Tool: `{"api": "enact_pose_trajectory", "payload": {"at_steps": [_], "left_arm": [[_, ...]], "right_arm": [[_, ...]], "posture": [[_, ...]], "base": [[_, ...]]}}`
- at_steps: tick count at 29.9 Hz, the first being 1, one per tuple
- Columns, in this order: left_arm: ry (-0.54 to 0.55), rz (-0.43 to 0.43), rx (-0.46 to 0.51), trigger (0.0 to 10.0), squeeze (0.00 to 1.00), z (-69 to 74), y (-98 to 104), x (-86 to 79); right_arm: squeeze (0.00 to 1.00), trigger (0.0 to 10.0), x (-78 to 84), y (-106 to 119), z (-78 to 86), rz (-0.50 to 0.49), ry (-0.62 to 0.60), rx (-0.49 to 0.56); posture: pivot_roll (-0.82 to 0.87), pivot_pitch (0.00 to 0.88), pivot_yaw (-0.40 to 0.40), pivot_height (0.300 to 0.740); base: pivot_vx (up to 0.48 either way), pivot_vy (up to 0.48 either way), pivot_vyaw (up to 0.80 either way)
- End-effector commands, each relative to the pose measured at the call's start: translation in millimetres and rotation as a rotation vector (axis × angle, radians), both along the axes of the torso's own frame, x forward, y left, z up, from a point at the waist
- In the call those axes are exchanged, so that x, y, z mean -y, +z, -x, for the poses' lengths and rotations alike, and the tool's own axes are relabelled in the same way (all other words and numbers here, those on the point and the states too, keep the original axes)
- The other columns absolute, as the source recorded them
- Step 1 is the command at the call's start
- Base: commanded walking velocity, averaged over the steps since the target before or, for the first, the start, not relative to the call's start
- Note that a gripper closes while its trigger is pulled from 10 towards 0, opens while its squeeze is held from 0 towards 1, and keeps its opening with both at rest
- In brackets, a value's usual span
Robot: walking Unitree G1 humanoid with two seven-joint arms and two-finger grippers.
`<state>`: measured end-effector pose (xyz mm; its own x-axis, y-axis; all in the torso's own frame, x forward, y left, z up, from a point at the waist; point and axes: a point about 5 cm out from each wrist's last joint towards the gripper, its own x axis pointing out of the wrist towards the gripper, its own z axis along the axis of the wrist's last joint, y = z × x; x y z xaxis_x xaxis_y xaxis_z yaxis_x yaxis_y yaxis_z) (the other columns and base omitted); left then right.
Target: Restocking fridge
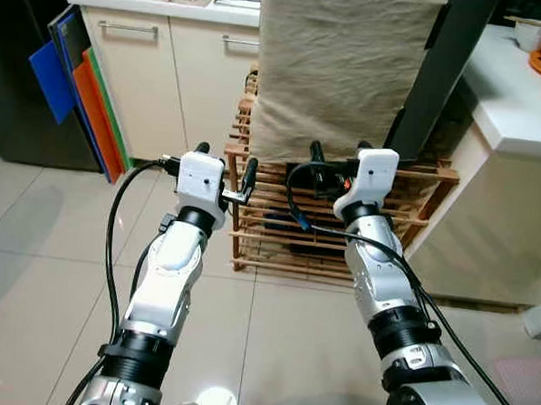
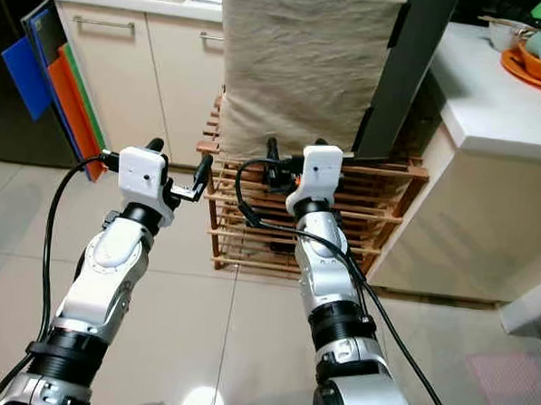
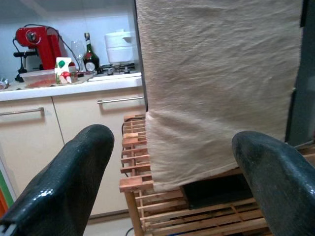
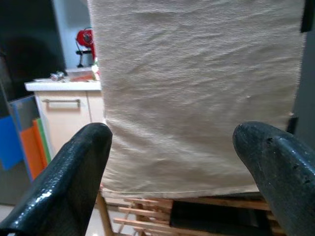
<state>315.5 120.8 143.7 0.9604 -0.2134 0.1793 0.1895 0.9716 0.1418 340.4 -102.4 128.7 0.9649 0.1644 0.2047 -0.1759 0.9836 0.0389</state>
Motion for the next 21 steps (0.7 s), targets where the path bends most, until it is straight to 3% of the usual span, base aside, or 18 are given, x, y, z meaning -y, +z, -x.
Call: {"api": "enact_pose_trajectory", "payload": {"at_steps": [1,21], "left_arm": [[0.007,-0.023,-0.007,10.0,0.00,-4.0,0.9,-1.1],[-0.025,-0.019,-0.029,10.0,0.00,-11.6,2.0,2.2]], "right_arm": [[0.00,10.0,0.6,-2.9,1.8,0.015,0.004,-0.020],[0.00,10.0,-2.8,4.6,2.7,0.022,0.002,-0.034]], "posture": [[-0.03,0.000,0.012,0.740],[-0.02,0.000,0.015,0.740]], "base": [[0.431,0.000,0.00],[0.441,0.000,0.00]]}}
